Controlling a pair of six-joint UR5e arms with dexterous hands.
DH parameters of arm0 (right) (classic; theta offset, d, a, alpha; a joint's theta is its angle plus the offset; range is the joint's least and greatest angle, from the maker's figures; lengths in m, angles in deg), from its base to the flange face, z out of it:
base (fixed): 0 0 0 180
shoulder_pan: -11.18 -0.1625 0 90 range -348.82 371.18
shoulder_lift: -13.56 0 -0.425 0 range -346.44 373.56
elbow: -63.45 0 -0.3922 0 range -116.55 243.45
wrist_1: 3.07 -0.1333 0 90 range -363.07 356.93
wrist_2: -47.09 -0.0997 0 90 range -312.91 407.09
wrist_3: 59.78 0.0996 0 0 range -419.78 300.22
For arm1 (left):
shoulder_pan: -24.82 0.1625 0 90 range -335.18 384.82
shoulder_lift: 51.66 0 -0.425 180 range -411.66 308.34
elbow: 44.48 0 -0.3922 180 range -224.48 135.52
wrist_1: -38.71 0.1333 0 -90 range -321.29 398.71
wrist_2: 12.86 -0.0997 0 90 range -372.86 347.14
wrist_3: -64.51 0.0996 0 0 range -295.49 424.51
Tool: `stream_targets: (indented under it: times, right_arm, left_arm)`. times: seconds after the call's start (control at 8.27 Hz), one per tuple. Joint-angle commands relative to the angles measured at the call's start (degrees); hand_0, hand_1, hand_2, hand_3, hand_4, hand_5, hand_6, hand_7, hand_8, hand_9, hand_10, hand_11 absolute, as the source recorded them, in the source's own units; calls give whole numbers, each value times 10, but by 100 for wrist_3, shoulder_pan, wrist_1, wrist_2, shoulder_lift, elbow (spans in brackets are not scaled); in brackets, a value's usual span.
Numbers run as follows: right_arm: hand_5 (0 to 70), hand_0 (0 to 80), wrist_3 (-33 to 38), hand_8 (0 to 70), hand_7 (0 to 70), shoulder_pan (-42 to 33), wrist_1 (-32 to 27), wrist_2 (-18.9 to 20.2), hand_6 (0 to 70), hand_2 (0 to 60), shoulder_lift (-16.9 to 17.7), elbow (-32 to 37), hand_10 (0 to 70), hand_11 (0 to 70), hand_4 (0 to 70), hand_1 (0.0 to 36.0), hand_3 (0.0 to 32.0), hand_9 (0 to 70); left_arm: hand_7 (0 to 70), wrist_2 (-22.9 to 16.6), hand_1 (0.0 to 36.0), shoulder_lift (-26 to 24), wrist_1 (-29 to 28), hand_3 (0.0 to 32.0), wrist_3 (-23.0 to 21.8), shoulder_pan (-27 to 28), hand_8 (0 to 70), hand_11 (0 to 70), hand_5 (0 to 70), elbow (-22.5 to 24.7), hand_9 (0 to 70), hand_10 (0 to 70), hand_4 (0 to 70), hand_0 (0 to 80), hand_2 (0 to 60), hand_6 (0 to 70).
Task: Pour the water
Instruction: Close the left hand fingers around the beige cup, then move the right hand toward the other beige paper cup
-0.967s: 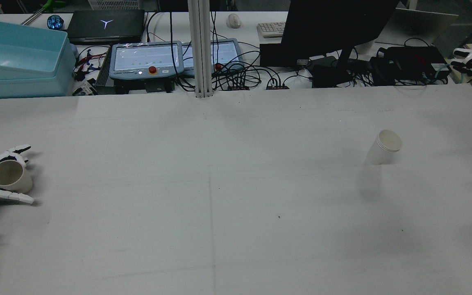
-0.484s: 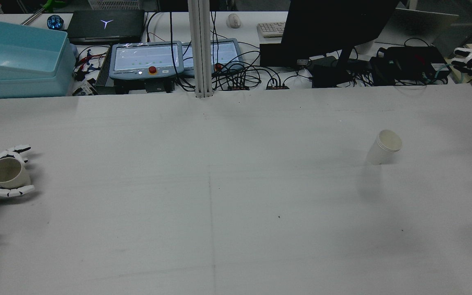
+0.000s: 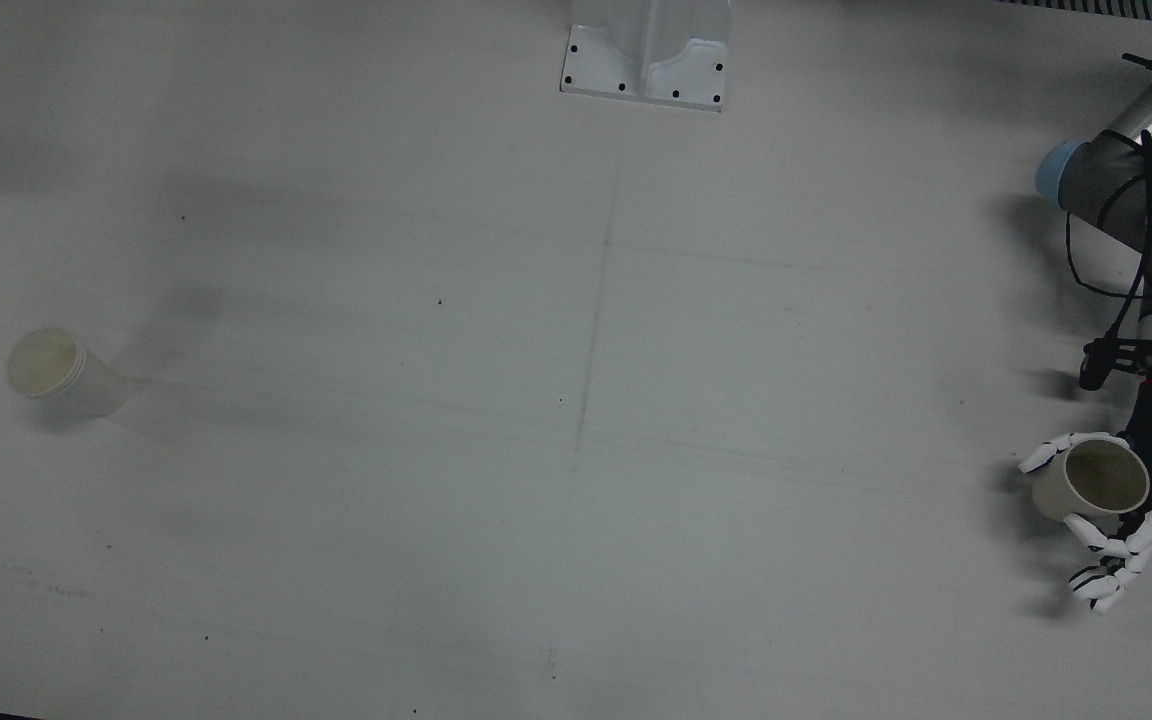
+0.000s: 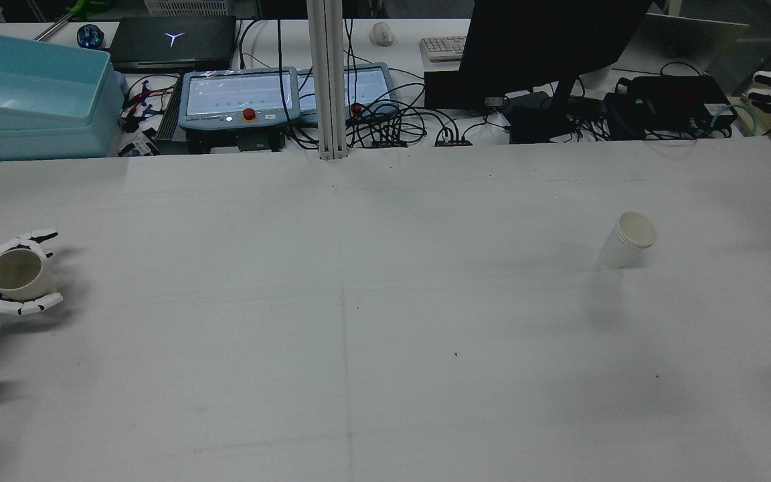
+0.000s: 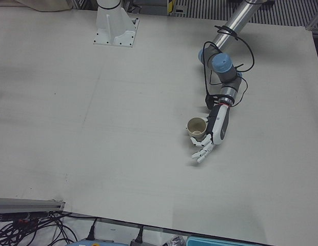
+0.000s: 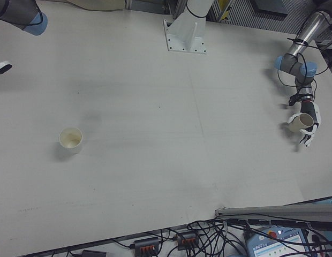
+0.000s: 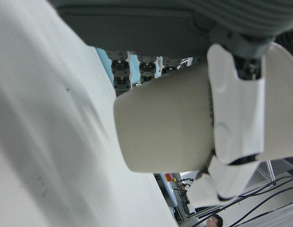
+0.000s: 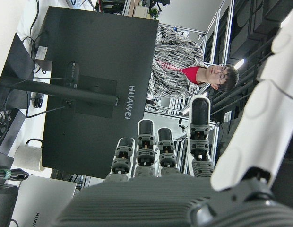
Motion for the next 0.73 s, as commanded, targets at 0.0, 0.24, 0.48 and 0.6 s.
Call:
stream_targets:
  times: [0.0, 0.24, 0.48, 0.6]
  right_arm:
    - [418, 523, 23, 205, 216, -194, -193, -3, 126, 0, 379, 234, 112, 168, 361, 78, 0, 218]
    - [409, 523, 15, 199, 203, -90, -1000, -29, 123, 0, 425, 1032, 118, 178, 306, 80, 0, 218]
    - [415, 529, -38, 194, 216, 148, -1205, -38, 132, 0, 399, 1745, 113, 171, 330, 87, 0, 210]
    - [413, 526, -73, 192, 205, 236, -1423, -38, 130, 0, 338, 2096, 109, 165, 316, 85, 0, 201]
  left_arm:
    - [207, -22, 350, 17, 606, 0, -210, 17, 129, 212, 700, 565, 110, 137, 700, 555, 600, 156]
    - [205, -40, 347, -35, 598, 0, -219, 17, 128, 207, 700, 565, 109, 133, 700, 563, 600, 154]
    - [205, -31, 360, -36, 580, 0, -227, 130, 129, 211, 700, 548, 108, 135, 700, 566, 600, 157]
    - [204, -31, 358, -36, 554, 0, -228, 148, 130, 209, 700, 539, 109, 134, 700, 564, 600, 157]
